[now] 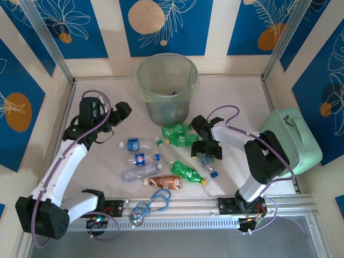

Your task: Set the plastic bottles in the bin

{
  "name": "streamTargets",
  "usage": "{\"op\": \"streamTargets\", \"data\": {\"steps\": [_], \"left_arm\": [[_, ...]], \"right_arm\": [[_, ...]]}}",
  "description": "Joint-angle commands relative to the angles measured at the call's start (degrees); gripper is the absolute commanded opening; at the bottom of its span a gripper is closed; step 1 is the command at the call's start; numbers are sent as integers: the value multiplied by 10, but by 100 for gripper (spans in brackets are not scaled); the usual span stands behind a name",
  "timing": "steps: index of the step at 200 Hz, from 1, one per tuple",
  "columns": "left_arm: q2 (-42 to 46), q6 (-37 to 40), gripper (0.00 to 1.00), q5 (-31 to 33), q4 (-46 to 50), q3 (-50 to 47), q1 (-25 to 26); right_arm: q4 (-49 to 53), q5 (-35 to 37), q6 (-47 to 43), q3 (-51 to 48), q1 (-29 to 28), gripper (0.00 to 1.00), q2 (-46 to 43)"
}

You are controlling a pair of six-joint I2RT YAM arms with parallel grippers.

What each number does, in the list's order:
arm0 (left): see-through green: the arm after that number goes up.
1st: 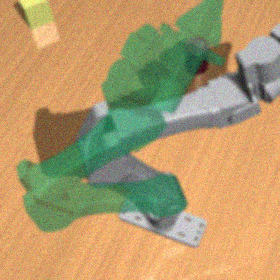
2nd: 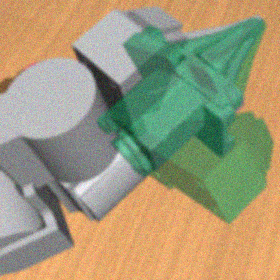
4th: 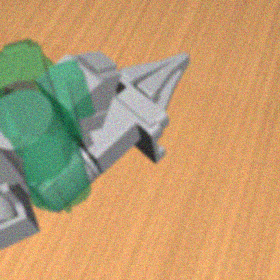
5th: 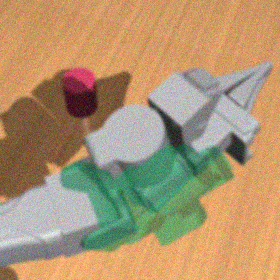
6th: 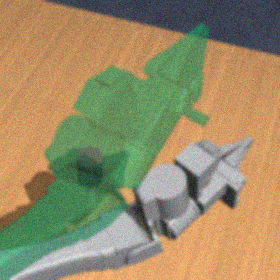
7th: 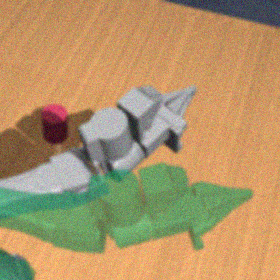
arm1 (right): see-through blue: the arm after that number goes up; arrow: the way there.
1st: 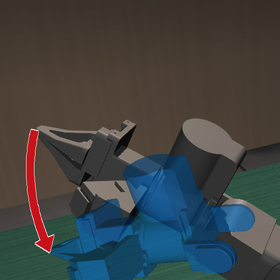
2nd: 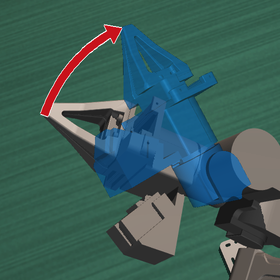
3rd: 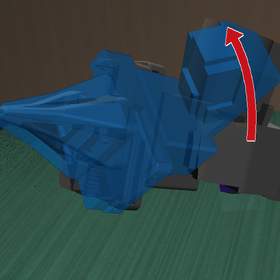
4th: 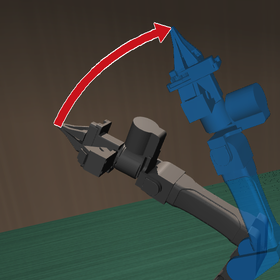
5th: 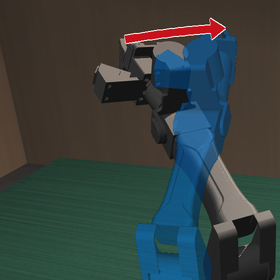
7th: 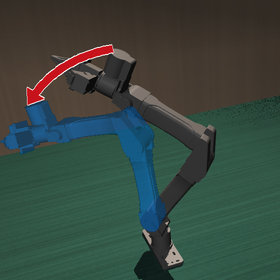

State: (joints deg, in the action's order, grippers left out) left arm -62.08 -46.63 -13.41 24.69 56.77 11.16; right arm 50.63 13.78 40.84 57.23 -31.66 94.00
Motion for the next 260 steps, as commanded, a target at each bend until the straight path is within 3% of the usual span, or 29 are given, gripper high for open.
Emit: {"op": "streamTargets", "data": {"steps": [1, 47, 130, 166, 192, 223, 260], "left_arm": [[6, 0, 92, -8, -5, 12, 2], [6, -1, 91, -10, -9, 14, 1], [19, 20, 91, -16, 6, 51, 1], [16, -4, 92, -131, -90, 66, 3], [-7, -36, 93, -220, -177, 86, 26], [-24, -31, 98, -255, -231, 102, 79], [-41, -89, 100, -303, -348, 81, 109]], "right_arm": [[-2, 9, 4, 4, 4, 82, 6], [-7, 12, 10, -16, 8, 65, -24], [8, -29, 0, 11, 17, 60, -185], [-64, -164, -20, 57, 23, 58, -275], [-136, -267, -13, 103, 24, 56, -288], [-207, -353, 15, 155, 27, 55, -261], [-296, -450, 54, 191, 32, 53, -235]]}}
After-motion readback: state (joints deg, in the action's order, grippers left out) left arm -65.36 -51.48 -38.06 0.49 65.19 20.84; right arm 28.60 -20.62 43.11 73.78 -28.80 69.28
